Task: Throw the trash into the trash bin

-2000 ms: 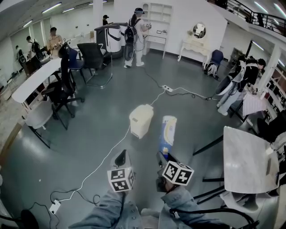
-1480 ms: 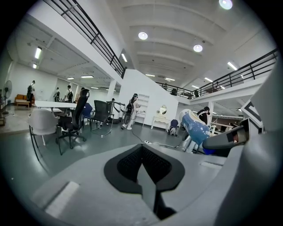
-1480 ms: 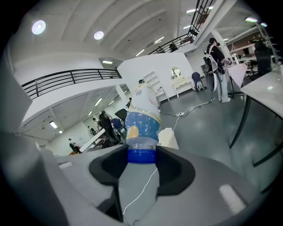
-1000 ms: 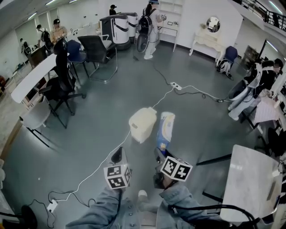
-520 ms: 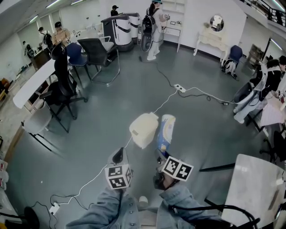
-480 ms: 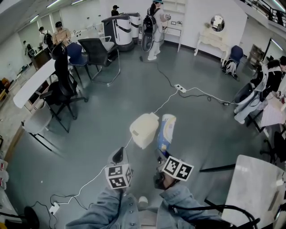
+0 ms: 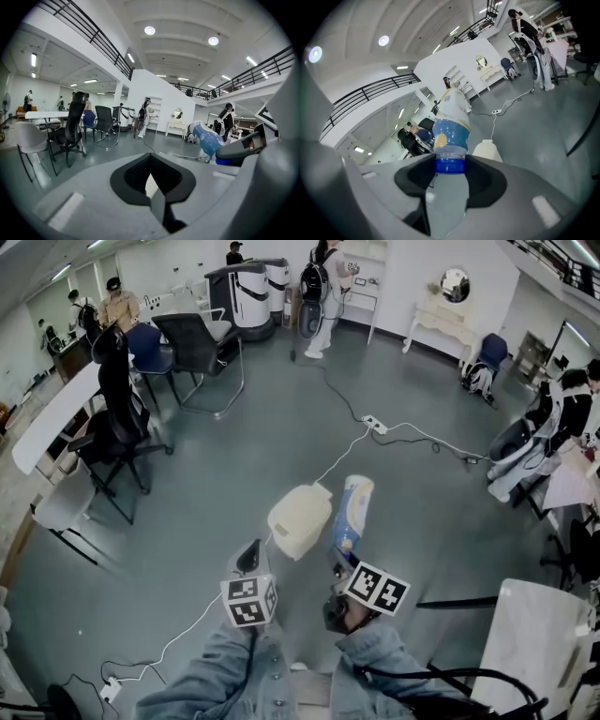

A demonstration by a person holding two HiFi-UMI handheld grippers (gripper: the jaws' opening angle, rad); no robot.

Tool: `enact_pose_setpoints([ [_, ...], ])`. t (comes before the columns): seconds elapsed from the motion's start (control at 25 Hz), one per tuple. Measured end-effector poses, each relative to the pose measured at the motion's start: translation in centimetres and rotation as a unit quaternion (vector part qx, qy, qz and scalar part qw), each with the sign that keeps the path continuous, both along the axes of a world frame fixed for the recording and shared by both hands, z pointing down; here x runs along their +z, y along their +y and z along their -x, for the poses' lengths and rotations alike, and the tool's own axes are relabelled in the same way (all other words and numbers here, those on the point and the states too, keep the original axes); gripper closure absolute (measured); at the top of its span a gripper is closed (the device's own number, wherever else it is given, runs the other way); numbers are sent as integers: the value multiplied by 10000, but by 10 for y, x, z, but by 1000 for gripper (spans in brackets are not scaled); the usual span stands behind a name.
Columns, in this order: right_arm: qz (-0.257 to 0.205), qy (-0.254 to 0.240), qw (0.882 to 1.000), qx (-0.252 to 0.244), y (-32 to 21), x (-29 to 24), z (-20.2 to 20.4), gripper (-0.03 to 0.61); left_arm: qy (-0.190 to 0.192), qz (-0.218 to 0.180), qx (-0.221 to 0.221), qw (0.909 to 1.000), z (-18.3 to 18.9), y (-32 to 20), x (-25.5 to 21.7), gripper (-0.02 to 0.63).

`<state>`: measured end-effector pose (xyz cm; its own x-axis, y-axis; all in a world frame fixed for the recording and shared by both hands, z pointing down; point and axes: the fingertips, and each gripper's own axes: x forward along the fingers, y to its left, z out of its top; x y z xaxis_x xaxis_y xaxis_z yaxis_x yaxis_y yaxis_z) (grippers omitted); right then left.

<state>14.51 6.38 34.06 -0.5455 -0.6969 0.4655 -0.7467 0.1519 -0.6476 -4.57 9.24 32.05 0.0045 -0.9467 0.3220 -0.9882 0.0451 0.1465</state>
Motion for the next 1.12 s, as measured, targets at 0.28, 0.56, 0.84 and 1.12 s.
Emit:
enact_pose_setpoints([
  [0.28,-194,220,9994,168,-84,-20,60,382,154,-146,142,9997,66,-93,-11,607],
  [0.56,-215,709,9971,198,-145,-30,111,382,571,-221,31,9981,137,-161,-8,607],
  [0.84,-103,887,9955,323,-178,-14,128,382,728,193,-12,9972,166,-182,34,607],
  [1.12,181,901,9951,352,-199,15,128,382,612,497,3,9969,167,-201,61,607],
])
